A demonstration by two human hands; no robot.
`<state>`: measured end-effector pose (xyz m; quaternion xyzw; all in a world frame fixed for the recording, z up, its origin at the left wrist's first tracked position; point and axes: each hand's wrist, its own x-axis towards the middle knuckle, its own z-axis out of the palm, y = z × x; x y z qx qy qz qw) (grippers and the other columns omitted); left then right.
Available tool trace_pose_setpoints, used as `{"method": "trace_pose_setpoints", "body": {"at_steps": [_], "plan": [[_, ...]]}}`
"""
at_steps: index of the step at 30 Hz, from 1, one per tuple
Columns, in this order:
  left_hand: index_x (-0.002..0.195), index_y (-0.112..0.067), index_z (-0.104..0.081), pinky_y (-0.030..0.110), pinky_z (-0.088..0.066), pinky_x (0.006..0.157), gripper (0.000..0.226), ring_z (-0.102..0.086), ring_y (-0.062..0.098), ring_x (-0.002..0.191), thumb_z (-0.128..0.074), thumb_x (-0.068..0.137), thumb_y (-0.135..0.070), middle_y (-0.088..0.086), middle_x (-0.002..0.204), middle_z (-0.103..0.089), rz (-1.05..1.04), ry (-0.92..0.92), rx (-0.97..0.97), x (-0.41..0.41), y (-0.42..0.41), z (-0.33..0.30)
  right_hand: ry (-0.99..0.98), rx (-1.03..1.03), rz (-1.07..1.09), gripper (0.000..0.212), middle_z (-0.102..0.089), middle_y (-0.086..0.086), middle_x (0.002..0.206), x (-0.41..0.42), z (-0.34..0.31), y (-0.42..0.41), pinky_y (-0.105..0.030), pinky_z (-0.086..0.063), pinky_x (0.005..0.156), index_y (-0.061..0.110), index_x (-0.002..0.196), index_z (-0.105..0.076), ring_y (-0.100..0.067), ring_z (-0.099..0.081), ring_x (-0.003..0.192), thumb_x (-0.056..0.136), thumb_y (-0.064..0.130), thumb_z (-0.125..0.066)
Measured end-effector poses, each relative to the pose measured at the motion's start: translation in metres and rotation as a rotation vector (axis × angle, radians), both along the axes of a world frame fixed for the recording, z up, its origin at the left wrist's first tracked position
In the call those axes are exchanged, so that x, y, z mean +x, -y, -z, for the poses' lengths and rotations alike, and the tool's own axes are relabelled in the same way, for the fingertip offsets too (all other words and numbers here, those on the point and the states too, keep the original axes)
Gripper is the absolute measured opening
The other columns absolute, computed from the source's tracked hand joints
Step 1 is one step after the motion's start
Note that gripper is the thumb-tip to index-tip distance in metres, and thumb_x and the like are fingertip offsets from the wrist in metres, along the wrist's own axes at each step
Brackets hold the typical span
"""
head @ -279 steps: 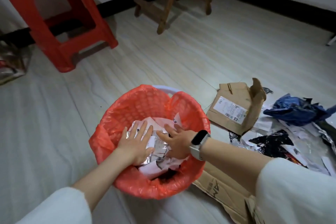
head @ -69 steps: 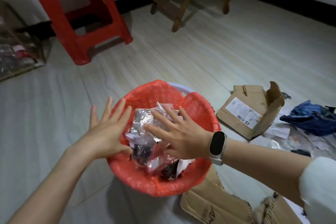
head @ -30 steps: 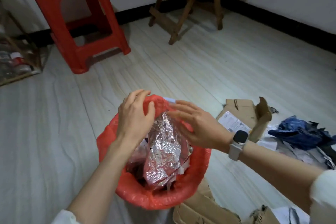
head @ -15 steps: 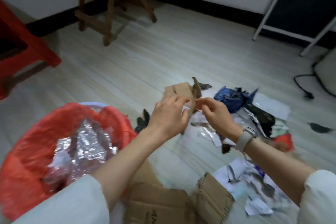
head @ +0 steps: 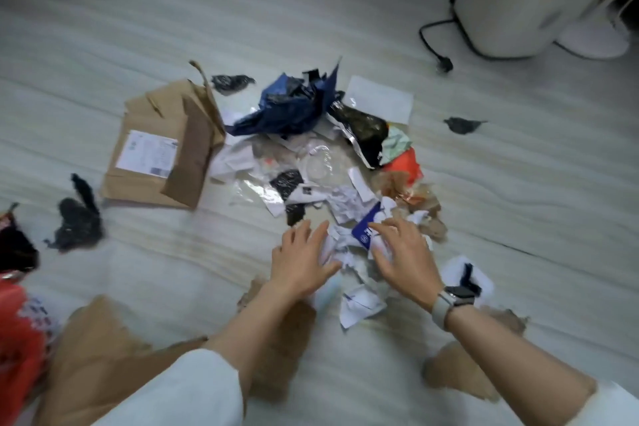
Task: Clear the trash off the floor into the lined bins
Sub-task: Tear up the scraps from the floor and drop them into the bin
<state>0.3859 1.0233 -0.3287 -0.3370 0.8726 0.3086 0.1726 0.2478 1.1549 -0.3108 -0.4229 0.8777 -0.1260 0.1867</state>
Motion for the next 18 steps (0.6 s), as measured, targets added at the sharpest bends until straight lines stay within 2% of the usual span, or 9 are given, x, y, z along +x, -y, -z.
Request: {"method": "trace_pose_setpoints", "body": {"at_steps": [1, 3, 4, 6, 8, 10, 13, 16, 18], "plan": [[0.146, -0.033, -0.007, 0.049, -0.022, 0.109, 0.081, -0.007, 0.029, 0.142, -0.050, 0.083, -0.058, 0.003, 0.156, -0.006, 0.041, 0.049, -0.057, -0.002, -0.007, 0.004, -0.025, 0.065, -0.040, 0.056, -0.047, -0.014, 0.131, 0.002, 0.005, -0.007, -0.044, -0.038, 0.097, 0.023, 0.130, -0.048, -0.035, -0.042, 0.122, 0.080, 0.047, -0.040], [0.144, -0.035, -0.011, 0.047, -0.023, 0.106, 0.080, -0.007, 0.030, 0.140, -0.055, 0.081, -0.056, 0.004, 0.155, -0.006, 0.066, 0.075, -0.167, -0.003, -0.014, 0.010, 0.009, 0.220, -0.109, 0.073, -0.015, -0.007, 0.153, 0.007, 0.012, -0.015, -0.048, -0.024, 0.109, 0.037, 0.143, -0.019, -0.031, -0.014, 0.140, 0.078, 0.059, -0.045], [0.141, -0.032, -0.020, 0.044, -0.027, 0.103, 0.072, -0.014, 0.029, 0.137, -0.057, 0.082, -0.049, 0.005, 0.152, -0.014, 0.044, 0.039, -0.196, -0.004, -0.015, 0.013, 0.036, 0.278, -0.140, 0.081, 0.001, -0.002, 0.156, 0.008, 0.018, -0.019, -0.048, -0.019, 0.112, 0.039, 0.144, -0.006, -0.028, -0.002, 0.143, 0.078, 0.060, -0.050], [0.128, -0.024, -0.038, 0.040, -0.035, 0.095, 0.048, -0.030, 0.026, 0.124, -0.057, 0.085, -0.036, 0.003, 0.140, -0.032, -0.038, -0.086, -0.185, -0.003, -0.014, 0.019, 0.033, 0.321, -0.174, 0.086, 0.015, 0.002, 0.155, 0.009, 0.022, -0.023, -0.046, -0.017, 0.113, 0.039, 0.143, 0.002, -0.027, 0.003, 0.142, 0.081, 0.054, -0.055], [0.118, -0.016, -0.043, 0.038, -0.039, 0.089, 0.034, -0.039, 0.026, 0.113, -0.054, 0.089, -0.027, 0.006, 0.128, -0.042, -0.113, -0.193, -0.109, -0.001, -0.009, 0.020, 0.015, 0.255, -0.148, 0.072, 0.008, -0.001, 0.155, 0.008, 0.024, -0.025, -0.042, -0.023, 0.111, 0.036, 0.143, -0.010, -0.029, -0.009, 0.140, 0.086, 0.040, -0.055], [0.116, -0.009, -0.044, 0.037, -0.040, 0.084, 0.030, -0.046, 0.030, 0.106, -0.052, 0.087, -0.015, 0.011, 0.120, -0.046, -0.223, -0.281, 0.002, 0.000, 0.000, 0.016, -0.004, 0.142, -0.097, 0.053, -0.006, -0.004, 0.152, 0.006, 0.026, -0.024, -0.038, -0.032, 0.103, 0.031, 0.135, -0.030, -0.034, -0.025, 0.132, 0.087, 0.024, -0.051], [0.126, -0.008, -0.039, 0.030, -0.037, 0.079, 0.043, -0.051, 0.031, 0.104, -0.045, 0.085, 0.000, 0.013, 0.124, -0.049, -0.405, -0.405, 0.101, 0.001, 0.014, 0.009, 0.038, 0.043, -0.028, 0.046, -0.017, -0.007, 0.151, 0.003, 0.028, -0.022, -0.039, -0.043, 0.092, 0.024, 0.130, -0.040, -0.032, -0.040, 0.124, 0.086, 0.015, -0.050], [0.136, -0.032, -0.031, 0.036, -0.047, 0.077, 0.061, -0.057, 0.023, 0.099, -0.042, 0.086, 0.001, 0.007, 0.131, -0.047, -0.499, -0.493, 0.222, 0.003, 0.025, 0.004, 0.008, -0.205, 0.057, 0.042, -0.042, -0.009, 0.141, 0.001, 0.021, -0.022, -0.035, -0.052, 0.074, 0.014, 0.127, -0.049, -0.027, -0.058, 0.105, 0.084, 0.015, -0.051], [0.133, -0.046, -0.033, 0.043, -0.050, 0.086, 0.069, -0.053, 0.012, 0.108, -0.041, 0.085, 0.003, 0.003, 0.138, -0.043, -0.521, -0.526, 0.280, 0.003, 0.032, 0.002, 0.022, -0.430, 0.222, 0.039, -0.061, -0.005, 0.113, 0.000, 0.008, -0.020, -0.019, -0.044, 0.069, 0.010, 0.116, -0.057, -0.019, -0.060, 0.087, 0.079, 0.017, -0.045]]}}
